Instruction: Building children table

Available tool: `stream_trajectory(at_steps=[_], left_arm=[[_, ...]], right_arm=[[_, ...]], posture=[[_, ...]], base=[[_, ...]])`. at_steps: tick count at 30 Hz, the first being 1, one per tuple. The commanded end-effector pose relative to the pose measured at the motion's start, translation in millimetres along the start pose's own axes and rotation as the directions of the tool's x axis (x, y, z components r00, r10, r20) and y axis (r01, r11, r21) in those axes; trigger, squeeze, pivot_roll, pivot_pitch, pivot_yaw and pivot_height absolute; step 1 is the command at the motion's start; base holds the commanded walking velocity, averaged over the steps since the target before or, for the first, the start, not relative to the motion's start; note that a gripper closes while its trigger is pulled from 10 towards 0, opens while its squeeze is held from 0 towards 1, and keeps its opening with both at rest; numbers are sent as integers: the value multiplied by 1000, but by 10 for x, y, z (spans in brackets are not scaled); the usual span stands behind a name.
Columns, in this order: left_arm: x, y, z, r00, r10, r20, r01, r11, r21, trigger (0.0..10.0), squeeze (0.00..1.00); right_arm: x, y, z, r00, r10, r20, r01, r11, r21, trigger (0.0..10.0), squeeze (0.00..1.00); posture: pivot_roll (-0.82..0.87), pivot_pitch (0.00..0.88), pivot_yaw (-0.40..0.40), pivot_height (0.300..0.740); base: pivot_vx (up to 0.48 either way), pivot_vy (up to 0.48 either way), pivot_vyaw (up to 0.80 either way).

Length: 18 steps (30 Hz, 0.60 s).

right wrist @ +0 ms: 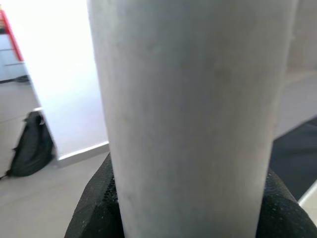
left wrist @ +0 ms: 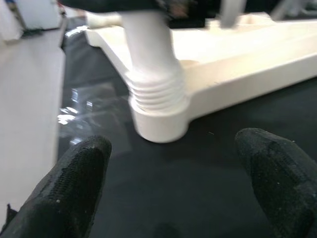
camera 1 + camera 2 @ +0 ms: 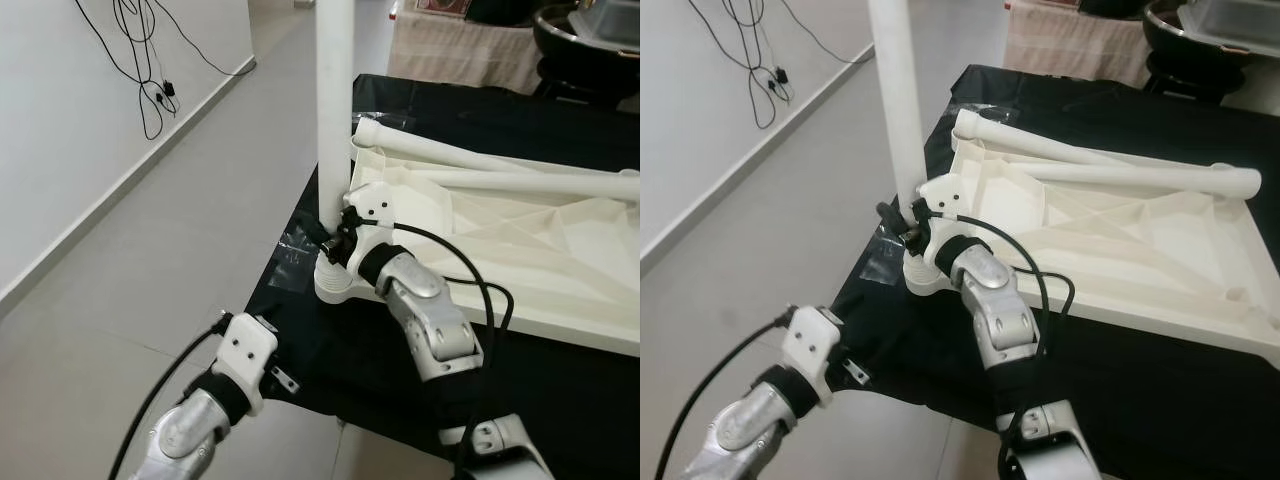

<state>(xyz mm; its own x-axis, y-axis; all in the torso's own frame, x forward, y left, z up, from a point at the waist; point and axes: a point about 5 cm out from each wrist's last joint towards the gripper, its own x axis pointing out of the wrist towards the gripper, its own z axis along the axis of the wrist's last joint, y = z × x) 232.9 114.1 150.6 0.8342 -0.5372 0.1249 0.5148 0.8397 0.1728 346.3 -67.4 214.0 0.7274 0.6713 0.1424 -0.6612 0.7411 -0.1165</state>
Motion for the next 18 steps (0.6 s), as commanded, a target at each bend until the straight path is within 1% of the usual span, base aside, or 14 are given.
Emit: stream_trajectory(at_steps=[1, 3, 5, 6, 7, 8, 10, 11, 12, 13, 15, 16, 17, 18], left_arm=[[-19, 18, 17, 1000, -10, -5, 10, 1000, -7, 10000, 0], [3, 51, 76, 1000, -12, 14, 12, 1000, 2, 10000, 0], [8, 59, 90, 1000, -13, 18, 13, 1000, 4, 10000, 0], [23, 77, 129, 999, -12, 32, 11, 1000, 5, 10000, 0], [23, 77, 129, 999, -12, 32, 11, 1000, 5, 10000, 0], [50, 106, 210, 998, -10, 60, 9, 1000, 9, 10000, 0], [80, 131, 282, 996, -14, 86, 13, 1000, 12, 10000, 0], [80, 131, 282, 996, -14, 86, 13, 1000, 12, 10000, 0], [93, 141, 308, 995, -16, 95, 15, 1000, 13, 10000, 0], [100, 147, 322, 995, -18, 100, 16, 1000, 12, 10000, 0], [114, 148, 341, 994, -27, 104, 25, 999, 20, 10000, 0], [117, 149, 345, 994, -32, 103, 30, 999, 25, 10000, 0], [117, 149, 345, 994, -32, 103, 30, 999, 25, 10000, 0], [118, 148, 343, 994, -34, 101, 32, 999, 25, 10000, 0]], right_arm=[[13, 12, -34, 998, 57, 23, -59, 997, 58, 10000, 0], [24, -73, 45, 997, 29, 68, -36, 994, 106, 10000, 0], [24, -95, 64, 996, 29, 81, -38, 992, 120, 10000, 0], [25, -135, 100, 993, -7, 119, -15, 982, 188, 10000, 0], [25, -135, 100, 993, -7, 119, -15, 982, 188, 10000, 0], [18, -173, 139, 982, -55, 181, -10, 940, 340, 10000, 0], [12, -142, 139, 971, -60, 230, -59, 877, 477, 10000, 0], [12, -142, 139, 971, -60, 230, -59, 877, 477, 10000, 0], [9, -123, 133, 968, -47, 248, -88, 860, 503, 10000, 0], [6, -112, 128, 965, -37, 259, -105, 852, 514, 10000, 0], [-13, -71, 89, 967, 15, 255, -131, 886, 444, 10000, 0], [-15, -29, 44, 977, 73, 203, -133, 944, 302, 10000, 0], [-15, -29, 44, 977, 73, 203, -133, 944, 302, 10000, 0], [-13, -7, 19, 981, 101, 165, -136, 968, 213, 10000, 0]], posture=[[84, 172, 20, 740], [85, 170, 22, 740], [85, 170, 22, 740], [84, 164, 20, 740], [84, 164, 20, 740], [84, 164, 20, 740], [81, 152, 23, 740], [81, 152, 23, 740], [81, 151, 24, 740], [81, 151, 24, 740], [78, 144, 27, 740], [77, 142, 28, 740], [77, 142, 28, 740], [73, 139, 30, 740]], base=[[0, 0, 0], [0, 0, 0], [0, 0, 0], [0, 0, 0], [0, 0, 0], [0, 0, 0], [0, 0, 0], [0, 0, 0], [0, 0, 0], [0, 0, 0], [0, 0, 0], [0, 0, 0], [0, 0, 0], [0, 0, 0]])
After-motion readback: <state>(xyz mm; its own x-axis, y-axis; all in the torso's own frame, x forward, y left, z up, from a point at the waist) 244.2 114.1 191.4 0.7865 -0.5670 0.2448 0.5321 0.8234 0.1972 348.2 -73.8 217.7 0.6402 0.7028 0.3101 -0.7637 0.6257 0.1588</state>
